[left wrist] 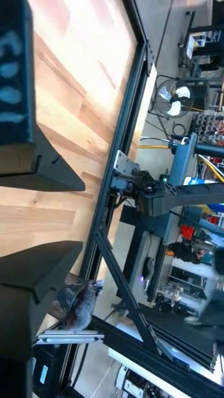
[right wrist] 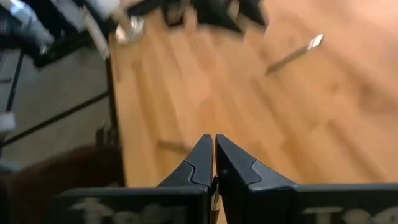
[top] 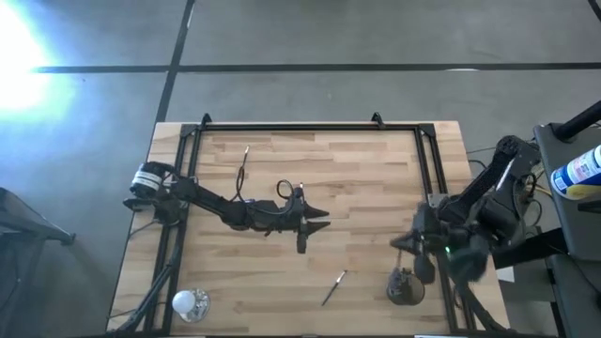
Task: Sort items
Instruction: Put the liner brush into the wire basket
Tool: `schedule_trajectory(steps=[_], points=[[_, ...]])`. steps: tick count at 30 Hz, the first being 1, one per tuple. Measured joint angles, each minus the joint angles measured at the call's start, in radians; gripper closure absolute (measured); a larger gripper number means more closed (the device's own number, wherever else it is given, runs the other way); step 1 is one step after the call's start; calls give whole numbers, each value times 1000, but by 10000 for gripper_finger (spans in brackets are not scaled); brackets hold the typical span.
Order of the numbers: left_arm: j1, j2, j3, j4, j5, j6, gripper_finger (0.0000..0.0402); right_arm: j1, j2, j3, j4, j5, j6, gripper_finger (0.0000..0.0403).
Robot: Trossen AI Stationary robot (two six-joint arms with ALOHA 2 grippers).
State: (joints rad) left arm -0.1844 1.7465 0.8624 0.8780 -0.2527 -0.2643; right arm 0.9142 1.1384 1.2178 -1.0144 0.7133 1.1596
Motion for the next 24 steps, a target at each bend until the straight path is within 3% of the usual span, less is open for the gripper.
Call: schedule_trajectory(steps=[6, 10, 24], points=[[0, 0, 0, -3, 0, -7, 271, 177, 78, -16, -39, -15, 258, 394], [0, 0, 0, -10, 0, -14, 271, 242, 141, -56, -38, -13, 340, 394], [0, 0, 0, -129, -19, -94, 271, 260, 279, -165, 9, -47, 381, 392]])
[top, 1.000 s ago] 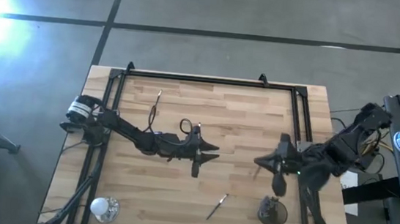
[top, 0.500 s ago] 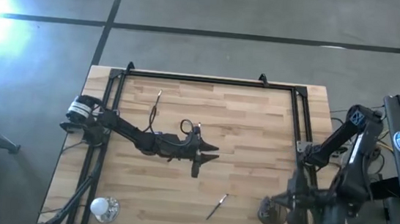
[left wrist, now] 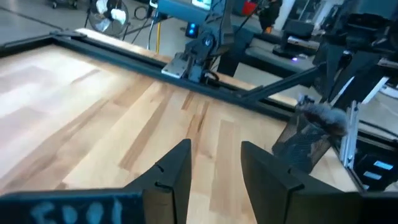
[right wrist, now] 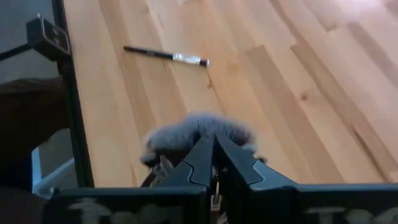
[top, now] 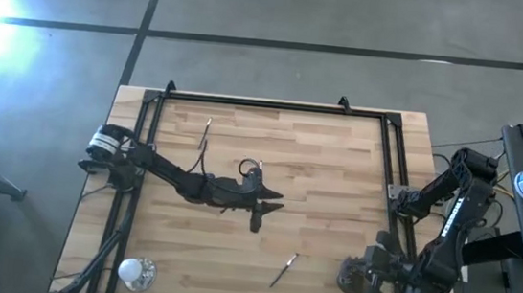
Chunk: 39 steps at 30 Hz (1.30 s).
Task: Sort items
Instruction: Put the liner brush into the wire basket, then put the eyeshadow brush into the wire basket
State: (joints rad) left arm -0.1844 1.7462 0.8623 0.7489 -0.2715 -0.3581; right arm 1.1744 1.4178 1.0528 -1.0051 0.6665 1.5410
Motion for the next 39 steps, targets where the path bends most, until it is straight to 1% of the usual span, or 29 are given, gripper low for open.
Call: schedule_trajectory(steps=[3, 7, 10, 12, 14, 17, 19, 23, 25, 28, 31, 34, 39], points=[[0, -6, 0, -60, -27, -4, 271, 0, -2, 5, 0, -43, -8, 374], [2, -48, 0, -182, -54, -6, 274, 0, -12, 39, -4, -82, -70, 332], [4, -114, 0, -310, -93, -6, 289, -6, -27, 66, -14, -117, -139, 302], [14, -177, 0, -422, -133, -16, 307, -14, -48, 83, -10, -111, -211, 296], [36, -251, 0, -558, -176, -46, 328, -25, -69, 84, -7, -75, -299, 304], [93, -343, 0, -766, -224, -112, 368, -67, -110, 37, 61, -57, -461, 344], [143, -386, 0, -902, -237, -158, 392, -115, -147, -21, 158, -58, -578, 379], [265, -427, 0, -1084, -243, -193, 398, -248, -234, -179, 456, -113, -843, 393], [343, -430, 0, -1127, -225, -195, 401, -319, -274, -261, 630, -161, -972, 394], [470, -422, -1, -1152, -137, -179, 400, -425, -316, -366, 869, -228, -1134, 395], [591, -400, -1, -1153, -53, -153, 399, -509, -337, -441, 1024, -266, -1231, 395], [699, -369, -1, -1154, 19, -118, 399, -569, -341, -485, 1105, -283, -1276, 395], [836, -303, -1, -1177, 48, -83, 399, -619, -327, -505, 1147, -285, -1290, 395]])
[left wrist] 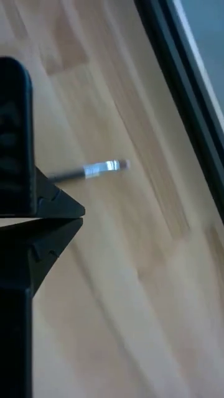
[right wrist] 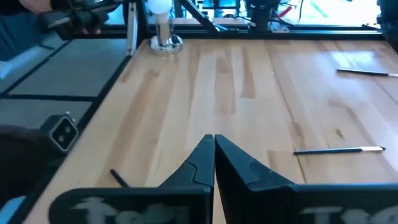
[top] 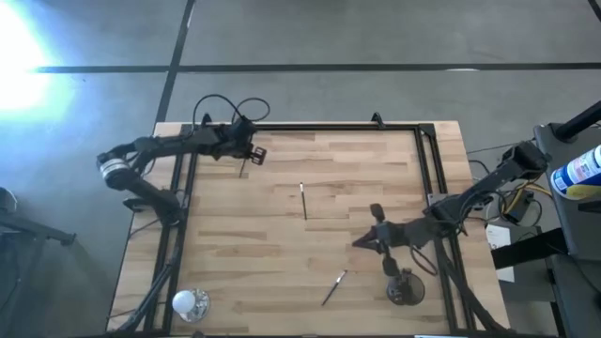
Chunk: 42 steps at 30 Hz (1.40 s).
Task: Sort items
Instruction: Put the eyeshadow brush into the wire basket
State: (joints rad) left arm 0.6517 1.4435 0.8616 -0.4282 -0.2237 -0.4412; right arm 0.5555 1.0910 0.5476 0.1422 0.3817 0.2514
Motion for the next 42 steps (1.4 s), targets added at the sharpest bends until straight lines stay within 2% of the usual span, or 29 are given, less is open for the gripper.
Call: schedule_trajectory(steps=[4, 12, 18, 25, 32, 38, 42], points=[[61, 62, 4, 0, 0, 17, 379, -8, 24, 3, 4, -1, -27, 395], [85, 203, 80, 7, -39, 55, 296, -10, 33, 15, 33, 0, -49, 395], [113, 307, 140, 9, -49, 55, 278, -9, 33, 15, 32, 0, -49, 395], [130, 362, 168, 19, -50, 54, 300, -9, 33, 15, 33, 2, -50, 395], [130, 367, 167, 18, -44, 73, 392, -9, 33, 13, 32, 3, -50, 395], [105, 322, 159, -5, -60, 86, 401, -9, 33, 12, 32, 3, -50, 395], [50, 215, 145, 22, -68, 83, 401, -9, 33, 11, 30, 3, -50, 395]])
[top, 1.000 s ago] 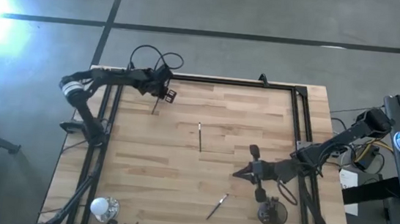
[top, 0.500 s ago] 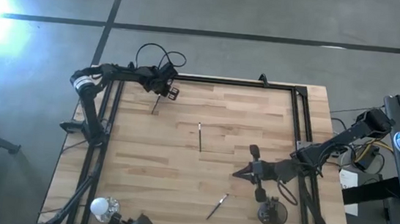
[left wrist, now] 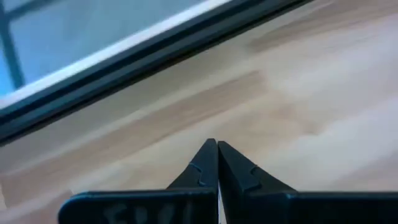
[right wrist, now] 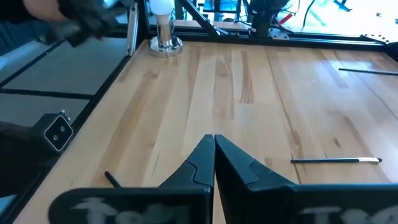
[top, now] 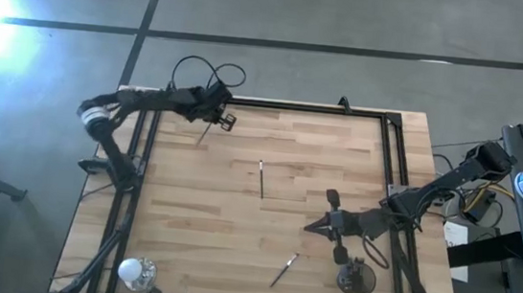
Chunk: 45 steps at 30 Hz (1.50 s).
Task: Sort items
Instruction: Put the eyeshadow brush into the wire basket
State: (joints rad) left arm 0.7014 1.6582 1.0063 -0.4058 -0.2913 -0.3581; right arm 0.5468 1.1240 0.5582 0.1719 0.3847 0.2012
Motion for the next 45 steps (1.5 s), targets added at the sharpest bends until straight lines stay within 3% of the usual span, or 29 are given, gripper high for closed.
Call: schedule_trajectory(steps=[6, 9, 12, 17, 21, 26, 34, 40, 45], points=[[-154, -201, -129, 192, 0, -79, 401, 0, 0, -35, 10, 40, -3, 395], [-278, -291, -225, 388, -4, -97, 401, -3, 0, -89, 119, 123, -2, 395], [-426, -340, -325, 661, -32, -117, 401, -29, 1, -144, 298, 136, 4, 395], [-642, -319, -441, 1187, -51, -52, 401, -102, 34, -190, 533, 135, 27, 393], [-757, -251, -441, 1432, -50, 41, 401, -160, 75, -182, 624, 93, 38, 374], [-812, -157, -324, 1458, -35, 157, 401, -211, 146, -86, 631, 29, 61, 318], [-817, -51, -149, 1458, 125, 219, 401, -254, 233, 20, 626, 49, 88, 241], [-818, -40, -130, 1459, 149, 226, 401, -271, 226, 40, 627, 93, 61, 235], [-818, -39, -129, 1463, 150, 240, 401, -288, 230, 65, 624, 74, 19, 258]])
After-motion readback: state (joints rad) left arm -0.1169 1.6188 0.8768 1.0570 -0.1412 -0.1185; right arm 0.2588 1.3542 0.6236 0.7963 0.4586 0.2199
